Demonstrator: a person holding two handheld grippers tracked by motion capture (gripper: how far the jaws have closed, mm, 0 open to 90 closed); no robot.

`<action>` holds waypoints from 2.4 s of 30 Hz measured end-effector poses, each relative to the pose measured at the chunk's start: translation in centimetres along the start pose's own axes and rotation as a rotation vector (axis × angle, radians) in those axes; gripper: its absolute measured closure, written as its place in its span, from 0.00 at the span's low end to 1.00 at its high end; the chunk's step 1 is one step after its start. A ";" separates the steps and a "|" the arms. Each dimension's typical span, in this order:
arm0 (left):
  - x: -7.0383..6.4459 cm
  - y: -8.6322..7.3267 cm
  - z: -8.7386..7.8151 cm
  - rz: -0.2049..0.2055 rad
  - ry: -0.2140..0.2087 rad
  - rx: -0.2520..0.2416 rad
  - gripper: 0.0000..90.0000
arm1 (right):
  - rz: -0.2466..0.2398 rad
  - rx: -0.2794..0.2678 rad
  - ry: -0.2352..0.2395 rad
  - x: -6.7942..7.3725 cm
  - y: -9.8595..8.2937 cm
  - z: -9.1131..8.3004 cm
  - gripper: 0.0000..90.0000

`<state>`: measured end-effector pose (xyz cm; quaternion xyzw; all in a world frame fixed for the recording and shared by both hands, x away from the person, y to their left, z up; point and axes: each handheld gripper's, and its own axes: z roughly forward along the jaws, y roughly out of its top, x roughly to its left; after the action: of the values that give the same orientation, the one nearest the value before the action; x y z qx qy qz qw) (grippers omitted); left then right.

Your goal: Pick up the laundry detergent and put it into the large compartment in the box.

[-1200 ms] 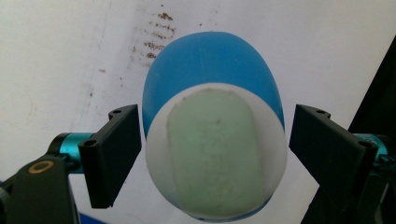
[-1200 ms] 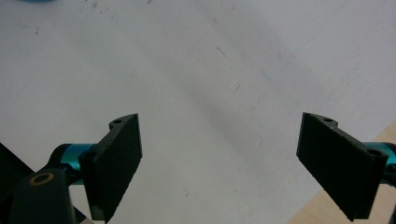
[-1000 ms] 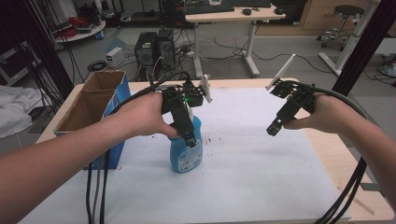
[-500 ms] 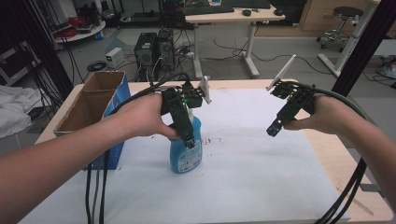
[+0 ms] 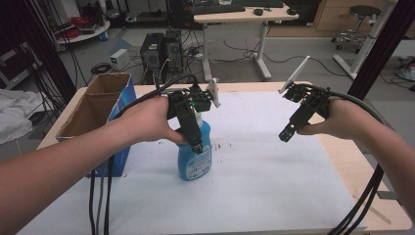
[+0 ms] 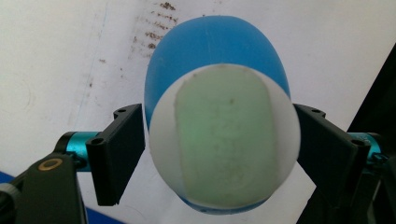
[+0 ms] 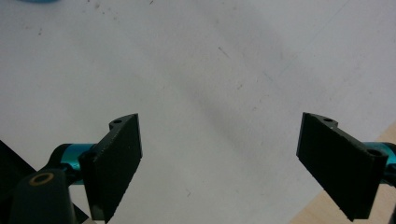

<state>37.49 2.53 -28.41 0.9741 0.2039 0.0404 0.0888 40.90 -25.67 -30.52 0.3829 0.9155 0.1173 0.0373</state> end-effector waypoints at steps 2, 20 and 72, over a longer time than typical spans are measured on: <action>0.0 0.0 0.0 -0.001 0.000 0.001 0.22 | -0.001 0.000 0.002 0.0 0.0 0.0 0.15; 0.2 0.3 0.4 -0.026 0.011 0.014 0.25 | 0.004 -0.003 0.005 -0.1 -0.3 0.2 0.15; 0.2 0.8 0.5 -0.054 -0.015 0.018 0.41 | 0.010 0.005 0.010 -0.2 -0.8 0.3 0.15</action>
<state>38.07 1.84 -28.69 0.9692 0.2300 0.0289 0.0828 40.56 -26.30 -31.05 0.3870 0.9141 0.1171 0.0310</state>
